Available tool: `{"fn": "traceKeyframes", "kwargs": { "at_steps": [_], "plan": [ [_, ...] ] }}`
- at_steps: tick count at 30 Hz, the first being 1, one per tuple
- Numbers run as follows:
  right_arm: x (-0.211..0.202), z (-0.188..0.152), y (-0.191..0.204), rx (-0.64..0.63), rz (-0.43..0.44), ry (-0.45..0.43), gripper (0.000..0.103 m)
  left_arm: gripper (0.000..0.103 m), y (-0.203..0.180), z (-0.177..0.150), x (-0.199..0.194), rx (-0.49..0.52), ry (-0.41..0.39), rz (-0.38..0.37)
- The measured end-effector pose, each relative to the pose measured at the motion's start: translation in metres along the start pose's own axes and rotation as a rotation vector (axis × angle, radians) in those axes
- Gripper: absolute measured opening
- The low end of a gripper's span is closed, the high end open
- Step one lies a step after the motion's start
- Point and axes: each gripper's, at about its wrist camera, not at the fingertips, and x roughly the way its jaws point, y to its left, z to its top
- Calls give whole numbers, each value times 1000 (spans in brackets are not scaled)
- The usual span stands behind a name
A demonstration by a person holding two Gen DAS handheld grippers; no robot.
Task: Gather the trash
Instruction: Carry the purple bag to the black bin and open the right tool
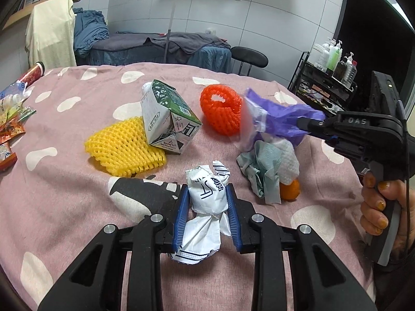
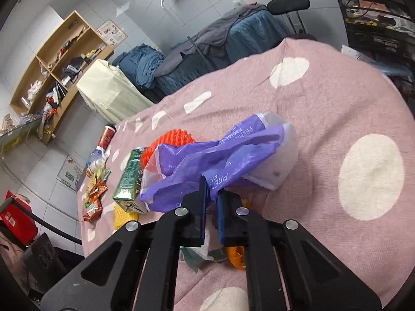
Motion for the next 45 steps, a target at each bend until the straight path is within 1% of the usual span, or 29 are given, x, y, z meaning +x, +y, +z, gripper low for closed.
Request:
{"fn": "traceKeyframes", "kwargs": {
  "at_steps": [6,11,14,24,33,38,45],
  "plan": [
    [-53,-1,7,-71,-38,-119,8,29,-9,-4,-13,9,-34,-2],
    [-96,-10,10,-140,-134,-206,8,29,-23,-6,-26,18,-65,-33],
    [-117,-17,5,-152,-169,-236,8,29,-34,-7,-31,31,-77,-54],
    [-169,-42,-27,-116,-236,-286,8,29,-79,-18,-42,87,-87,-143],
    [-216,-67,-64,-30,-320,-324,8,29,-126,-29,-43,153,-72,-238],
    [-241,-83,-91,20,-403,-342,8,29,-150,-34,-41,195,-59,-282],
    [-262,-101,-135,93,-523,-321,8,29,-175,-41,-40,236,-43,-326]
  ]
}}
